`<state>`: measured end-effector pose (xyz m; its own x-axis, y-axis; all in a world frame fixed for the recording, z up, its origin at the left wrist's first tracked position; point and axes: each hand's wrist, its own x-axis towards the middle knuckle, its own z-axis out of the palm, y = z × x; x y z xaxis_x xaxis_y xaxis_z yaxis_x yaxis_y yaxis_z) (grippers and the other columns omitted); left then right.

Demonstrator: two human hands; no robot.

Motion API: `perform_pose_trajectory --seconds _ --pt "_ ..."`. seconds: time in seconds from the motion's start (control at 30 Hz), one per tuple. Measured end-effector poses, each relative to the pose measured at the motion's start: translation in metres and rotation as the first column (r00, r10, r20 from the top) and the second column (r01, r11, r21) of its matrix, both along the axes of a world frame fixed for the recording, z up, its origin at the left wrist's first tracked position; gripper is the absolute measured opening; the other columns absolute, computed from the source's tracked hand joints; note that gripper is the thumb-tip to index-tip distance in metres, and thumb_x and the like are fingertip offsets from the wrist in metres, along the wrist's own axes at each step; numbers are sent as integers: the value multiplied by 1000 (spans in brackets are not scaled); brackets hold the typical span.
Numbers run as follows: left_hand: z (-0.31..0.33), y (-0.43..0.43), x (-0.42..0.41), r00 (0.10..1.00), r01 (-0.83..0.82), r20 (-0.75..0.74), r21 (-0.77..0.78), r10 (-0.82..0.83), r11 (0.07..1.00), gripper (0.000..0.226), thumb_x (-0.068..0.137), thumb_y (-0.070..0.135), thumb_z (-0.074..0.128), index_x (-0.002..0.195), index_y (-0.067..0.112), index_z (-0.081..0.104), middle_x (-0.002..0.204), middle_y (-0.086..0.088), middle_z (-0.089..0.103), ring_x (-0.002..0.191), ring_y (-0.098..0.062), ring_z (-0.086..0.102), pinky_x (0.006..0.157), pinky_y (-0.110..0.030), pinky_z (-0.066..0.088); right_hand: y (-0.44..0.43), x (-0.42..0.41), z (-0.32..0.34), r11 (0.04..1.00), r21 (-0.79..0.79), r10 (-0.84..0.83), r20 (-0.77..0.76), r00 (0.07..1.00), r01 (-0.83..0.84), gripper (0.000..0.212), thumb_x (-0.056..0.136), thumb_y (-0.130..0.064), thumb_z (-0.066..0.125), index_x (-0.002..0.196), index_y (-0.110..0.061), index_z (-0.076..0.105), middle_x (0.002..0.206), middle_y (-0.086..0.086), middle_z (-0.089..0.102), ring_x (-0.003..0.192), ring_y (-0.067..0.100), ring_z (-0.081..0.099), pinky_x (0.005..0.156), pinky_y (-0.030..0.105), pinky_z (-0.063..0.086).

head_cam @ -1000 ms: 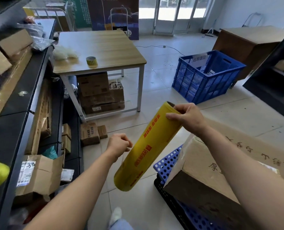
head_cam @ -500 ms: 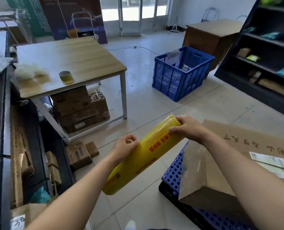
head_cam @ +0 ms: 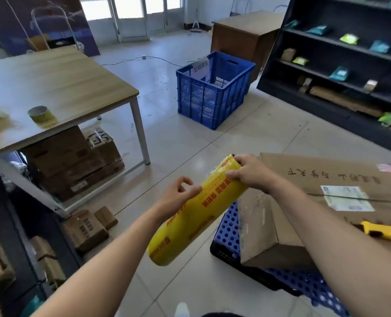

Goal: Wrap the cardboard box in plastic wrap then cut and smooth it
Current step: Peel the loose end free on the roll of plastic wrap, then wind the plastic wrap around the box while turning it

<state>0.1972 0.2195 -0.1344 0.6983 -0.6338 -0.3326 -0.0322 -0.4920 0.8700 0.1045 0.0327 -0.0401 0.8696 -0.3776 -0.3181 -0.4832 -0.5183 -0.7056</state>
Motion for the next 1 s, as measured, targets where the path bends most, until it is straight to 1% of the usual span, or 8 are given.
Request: perform_pose_trajectory --seconds 0.07,0.23,0.33,0.5,0.67,0.87,0.93,1.0 --pt "-1 -11 0 998 18 54 12 -18 1000 26 82 40 68 90 16 64 72 1 52 66 -14 47 59 -25 36 -5 -7 0 1000 21 0 -18 1000 0 19 89 -16 61 102 -2 60 101 15 64 96 28 63 87 44 53" --pt "-3 -30 -6 937 -250 248 -21 248 968 23 89 20 62 69 10 58 73 1 47 67 -16 47 66 -28 38 -13 -20 -3 997 59 53 -64 997 -49 25 90 -16 60 108 2 60 104 15 64 97 27 62 77 32 50" --pt "-2 -45 -17 932 -296 211 -34 296 955 16 94 10 52 83 17 59 86 -1 55 76 -19 57 67 -29 47 -15 -22 -6 995 65 77 -64 995 -72 13 90 -17 61 95 -6 59 100 12 63 94 25 60 77 33 48" --pt "2 -63 -22 964 -231 123 -51 235 972 37 87 -8 43 74 19 66 92 -1 62 85 -15 58 67 -29 53 -17 -28 -10 996 52 80 -59 995 -77 15 88 -16 63 79 -18 51 88 3 56 88 23 57 70 30 46" --pt "10 -74 -24 998 56 7 -66 -56 996 14 80 -1 61 82 13 64 73 -2 57 69 -14 54 67 -29 49 -15 -36 -18 998 -22 62 -118 991 -65 12 87 -19 64 91 -13 54 88 3 55 84 20 56 73 34 49" --pt "-5 -79 -12 917 293 274 32 -291 955 8 90 15 55 82 16 57 66 -5 54 60 -17 50 58 -32 45 2 -39 -24 999 -47 -11 -189 982 2 13 87 -21 65 84 -18 54 87 0 58 82 17 57 63 26 45" --pt "-10 -79 -3 948 233 218 24 -232 972 9 91 16 53 84 15 58 65 -6 57 58 -19 55 55 -31 47 10 -41 -24 998 -63 -31 -214 976 18 13 86 -19 66 91 -11 56 91 5 60 82 18 57 66 27 46" --pt "-16 -82 10 996 77 -35 -12 -77 997 8 91 10 52 86 9 57 67 -10 57 59 -21 56 51 -28 46 17 -44 -25 998 -49 -47 -255 966 35 16 86 -16 66 96 -7 56 91 6 59 82 18 57 67 28 47"
